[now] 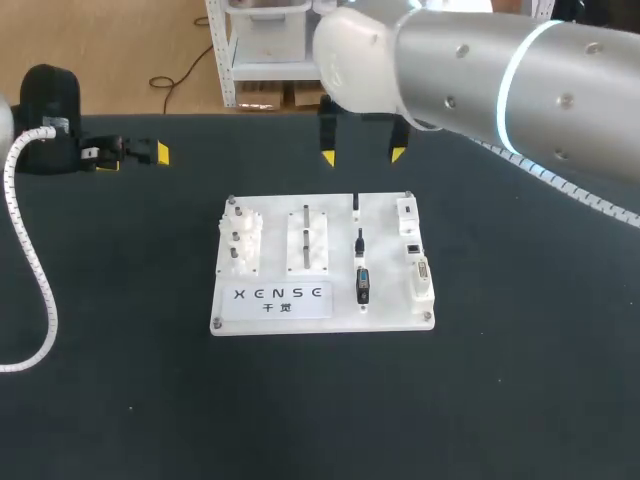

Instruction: Insert the USB connector, Ethernet cable, and multi-pin plug into their matching sockets one by one.

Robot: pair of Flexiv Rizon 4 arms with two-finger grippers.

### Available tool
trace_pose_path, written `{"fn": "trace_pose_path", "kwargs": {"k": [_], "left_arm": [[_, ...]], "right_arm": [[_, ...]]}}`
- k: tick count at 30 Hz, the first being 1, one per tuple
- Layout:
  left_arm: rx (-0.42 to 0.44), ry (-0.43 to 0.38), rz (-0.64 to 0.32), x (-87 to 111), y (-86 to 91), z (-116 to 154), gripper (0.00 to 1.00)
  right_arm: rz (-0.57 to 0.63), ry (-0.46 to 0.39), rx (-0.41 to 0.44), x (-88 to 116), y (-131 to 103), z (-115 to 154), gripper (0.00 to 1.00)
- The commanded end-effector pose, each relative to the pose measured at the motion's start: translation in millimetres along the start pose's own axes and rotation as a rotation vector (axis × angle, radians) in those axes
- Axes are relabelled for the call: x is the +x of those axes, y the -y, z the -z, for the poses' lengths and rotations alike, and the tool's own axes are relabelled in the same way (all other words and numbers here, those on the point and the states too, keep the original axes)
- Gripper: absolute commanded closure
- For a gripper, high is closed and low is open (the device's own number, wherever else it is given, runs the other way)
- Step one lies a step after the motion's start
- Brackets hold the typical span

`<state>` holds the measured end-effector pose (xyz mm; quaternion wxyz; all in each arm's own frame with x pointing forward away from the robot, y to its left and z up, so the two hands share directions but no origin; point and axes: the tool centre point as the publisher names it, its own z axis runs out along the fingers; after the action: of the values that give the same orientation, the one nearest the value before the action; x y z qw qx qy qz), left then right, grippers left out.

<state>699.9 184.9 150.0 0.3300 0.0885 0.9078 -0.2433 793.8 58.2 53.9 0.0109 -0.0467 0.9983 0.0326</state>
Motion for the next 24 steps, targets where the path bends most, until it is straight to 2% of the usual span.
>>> {"fn": "trace_pose_path", "kwargs": {"k": [1,13,15,24], "left_arm": [[0.0,0.0,0.0,0.0,0.0,0,0.0],[0.0,0.0,0.0,0.0,0.0,0,0.0],[0.0,0.0,0.0,0.0,0.0,0,0.0],[0.0,0.0,0.0,0.0,0.0,0,0.0]], "right_arm": [[0.014,0.113,-0.031,36,1,-5,0.0],[0.052,0.067,-0.023,65,-3,-19,0.0],[0.052,0.09,-0.032,67,-3,-19,0.0],[0.066,0.091,-0.023,67,-3,-19,0.0]]}}
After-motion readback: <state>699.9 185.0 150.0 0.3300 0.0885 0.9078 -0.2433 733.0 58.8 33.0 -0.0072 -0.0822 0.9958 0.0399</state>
